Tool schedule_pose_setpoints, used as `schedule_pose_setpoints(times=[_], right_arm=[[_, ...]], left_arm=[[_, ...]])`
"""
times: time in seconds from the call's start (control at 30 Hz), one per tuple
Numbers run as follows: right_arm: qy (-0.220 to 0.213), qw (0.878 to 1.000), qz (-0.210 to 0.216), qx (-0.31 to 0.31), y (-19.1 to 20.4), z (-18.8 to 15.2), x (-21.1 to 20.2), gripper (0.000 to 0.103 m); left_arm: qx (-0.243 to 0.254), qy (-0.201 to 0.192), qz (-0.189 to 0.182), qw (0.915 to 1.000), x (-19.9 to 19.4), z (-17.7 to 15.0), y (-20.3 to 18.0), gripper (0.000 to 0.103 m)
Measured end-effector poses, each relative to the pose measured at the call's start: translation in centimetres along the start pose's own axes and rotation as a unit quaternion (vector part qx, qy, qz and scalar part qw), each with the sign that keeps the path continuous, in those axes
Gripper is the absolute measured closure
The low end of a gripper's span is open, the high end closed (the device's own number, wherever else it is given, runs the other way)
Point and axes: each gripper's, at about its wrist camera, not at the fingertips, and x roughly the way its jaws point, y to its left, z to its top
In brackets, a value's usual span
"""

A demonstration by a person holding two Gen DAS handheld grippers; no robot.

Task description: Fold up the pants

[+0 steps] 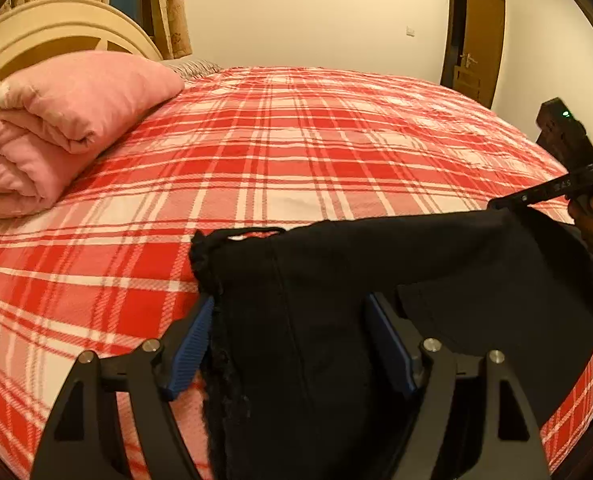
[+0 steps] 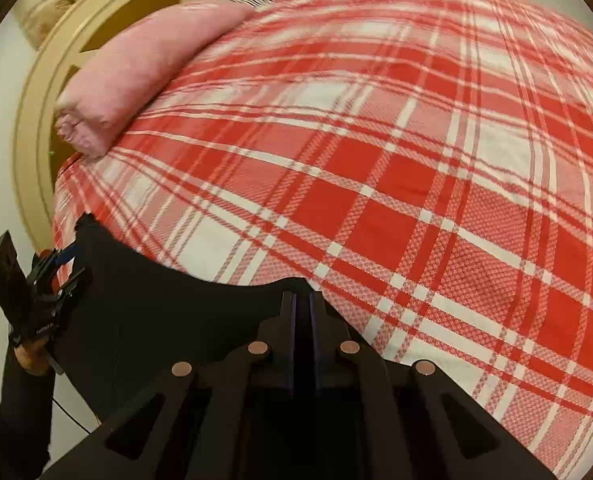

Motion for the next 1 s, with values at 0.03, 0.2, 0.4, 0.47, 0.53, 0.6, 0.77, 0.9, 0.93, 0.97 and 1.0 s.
schedule_pose_setpoints(times=[0.03,0.2,0.4,0.47,0.53,0.6,0.77,0.9,0.93,0.97,1.0], right_arm=[[-0.009,1.000,0.009,0.000,0.0,-0.3,-0.8,0.096],[-0.033,0.999,0.003,-0.003,-0.2,-4.0,-5.7,0.049],[-0.022,0.996,-0.048,-0.066,0.6,-11.5,-8.7,0.049],[-0.028,0.996,-0.063,-0.062,-0.1,-13.5,-9.4,0.049],[-0.032,0.997,-0.056,-0.039,-1.6,-14.7,-9.9,0.049],[-0.019,0.998,-0.063,-0.021,-2.9,-15.2,-9.3,0.049],[-0.038,0.998,-0.057,-0.011,-3.6,-15.8,-10.1,0.049],[-0.042,0.997,-0.062,-0.018,-3.2,-16.4,-10.1,0.049],[-0.044,0.997,-0.061,-0.016,-3.2,-16.3,-10.3,0.049],[-0.049,0.997,-0.061,-0.014,-3.0,-16.2,-10.6,0.049],[-0.055,0.997,-0.060,-0.015,-2.7,-15.9,-10.8,0.049]], left_arm=[[0.002,-0.003,0.006,1.0000,-0.6,0.1,-0.4,0.027],[0.004,-0.038,-0.012,0.9992,-4.0,-0.2,-3.2,0.022],[0.052,-0.059,0.007,0.9969,-5.2,-0.3,-7.7,0.019],[0.057,-0.059,0.032,0.9961,-5.2,-0.3,-8.0,0.015],[0.057,-0.056,0.045,0.9958,-5.0,-0.1,-7.3,0.015],[0.060,-0.050,0.056,0.9954,-4.4,-0.1,-5.7,0.015],[0.035,-0.016,0.155,0.9871,-3.4,0.0,-0.1,0.015],[-0.037,-0.018,0.181,0.9826,-5.5,-0.2,4.2,0.016],[-0.048,-0.025,0.173,0.9835,-6.1,-0.3,4.6,0.016],[-0.053,-0.034,0.162,0.9848,-6.8,-0.4,4.4,0.016],[-0.052,-0.037,0.152,0.9863,-7.1,-0.3,4.1,0.015]])
